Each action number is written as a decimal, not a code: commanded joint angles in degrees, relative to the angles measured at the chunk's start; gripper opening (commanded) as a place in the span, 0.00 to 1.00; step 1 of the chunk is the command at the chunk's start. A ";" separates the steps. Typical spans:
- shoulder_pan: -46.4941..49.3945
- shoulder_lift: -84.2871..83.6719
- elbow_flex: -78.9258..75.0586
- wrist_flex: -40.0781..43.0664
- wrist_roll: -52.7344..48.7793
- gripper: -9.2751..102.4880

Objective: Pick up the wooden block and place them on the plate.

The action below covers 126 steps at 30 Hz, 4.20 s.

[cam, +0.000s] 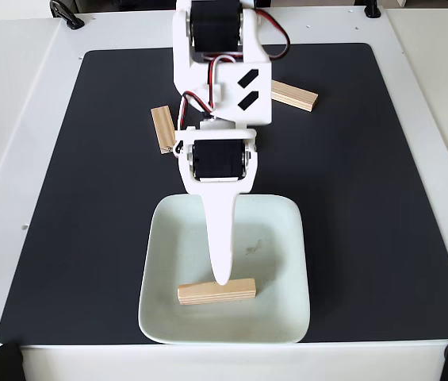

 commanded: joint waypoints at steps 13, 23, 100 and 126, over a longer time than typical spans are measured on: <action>1.58 55.72 57.13 0.35 5.45 0.08; 3.69 82.27 89.74 0.35 6.24 0.08; 17.84 41.31 66.53 28.56 49.83 0.43; 16.79 36.12 66.53 22.50 51.42 0.31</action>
